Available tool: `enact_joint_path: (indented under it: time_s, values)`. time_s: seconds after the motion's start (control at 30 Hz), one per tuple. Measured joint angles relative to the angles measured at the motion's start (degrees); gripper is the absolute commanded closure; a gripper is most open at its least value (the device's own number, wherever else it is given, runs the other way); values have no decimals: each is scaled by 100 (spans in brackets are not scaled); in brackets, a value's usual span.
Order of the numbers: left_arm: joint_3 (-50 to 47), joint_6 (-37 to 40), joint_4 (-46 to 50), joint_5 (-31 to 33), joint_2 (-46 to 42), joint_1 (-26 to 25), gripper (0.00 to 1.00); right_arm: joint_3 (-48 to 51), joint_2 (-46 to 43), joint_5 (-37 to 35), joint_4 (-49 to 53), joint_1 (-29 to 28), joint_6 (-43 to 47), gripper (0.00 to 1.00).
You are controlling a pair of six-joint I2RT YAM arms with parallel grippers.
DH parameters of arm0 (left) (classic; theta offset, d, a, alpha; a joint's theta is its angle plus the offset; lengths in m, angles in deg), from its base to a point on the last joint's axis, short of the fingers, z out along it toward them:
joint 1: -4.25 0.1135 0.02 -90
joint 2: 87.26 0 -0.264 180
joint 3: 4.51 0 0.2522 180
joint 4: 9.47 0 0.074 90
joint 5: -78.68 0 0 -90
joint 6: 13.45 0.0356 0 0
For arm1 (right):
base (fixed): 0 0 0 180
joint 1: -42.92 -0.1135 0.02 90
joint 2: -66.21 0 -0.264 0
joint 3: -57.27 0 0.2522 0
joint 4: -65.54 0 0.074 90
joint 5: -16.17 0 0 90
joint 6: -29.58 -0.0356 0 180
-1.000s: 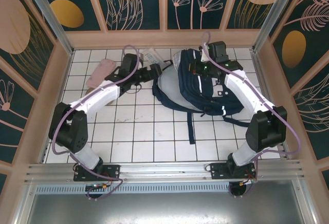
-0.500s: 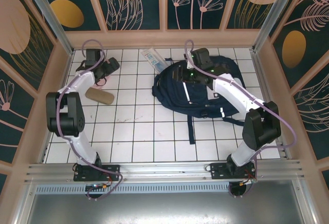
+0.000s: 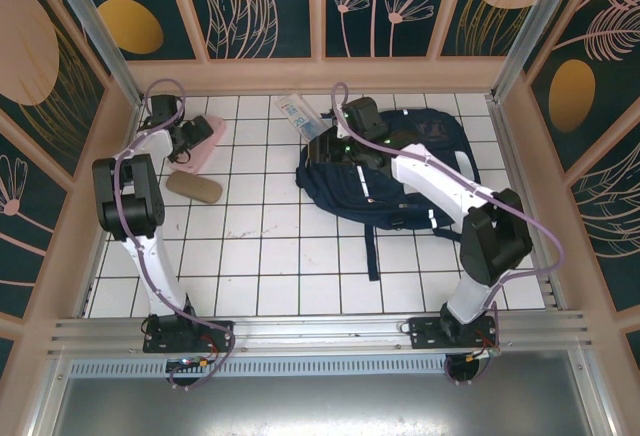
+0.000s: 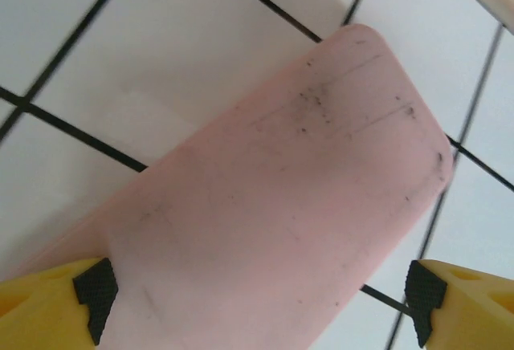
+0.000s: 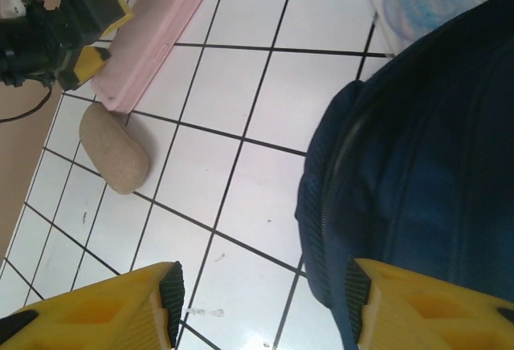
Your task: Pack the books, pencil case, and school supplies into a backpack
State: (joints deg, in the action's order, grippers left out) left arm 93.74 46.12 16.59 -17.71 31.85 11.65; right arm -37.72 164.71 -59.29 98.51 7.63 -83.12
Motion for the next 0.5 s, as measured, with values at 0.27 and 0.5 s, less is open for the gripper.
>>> enact_joint_path:
  time_s: [0.27,0.5]
  values:
    - [-1670,-713,-1270,-916,-944,-90,10,-332,568,31,-85,-162,-61,43]
    - [-2789,-1434,-1910,-1154,-1683,-870,12,-678,1025,74,-146,-260,-149,43]
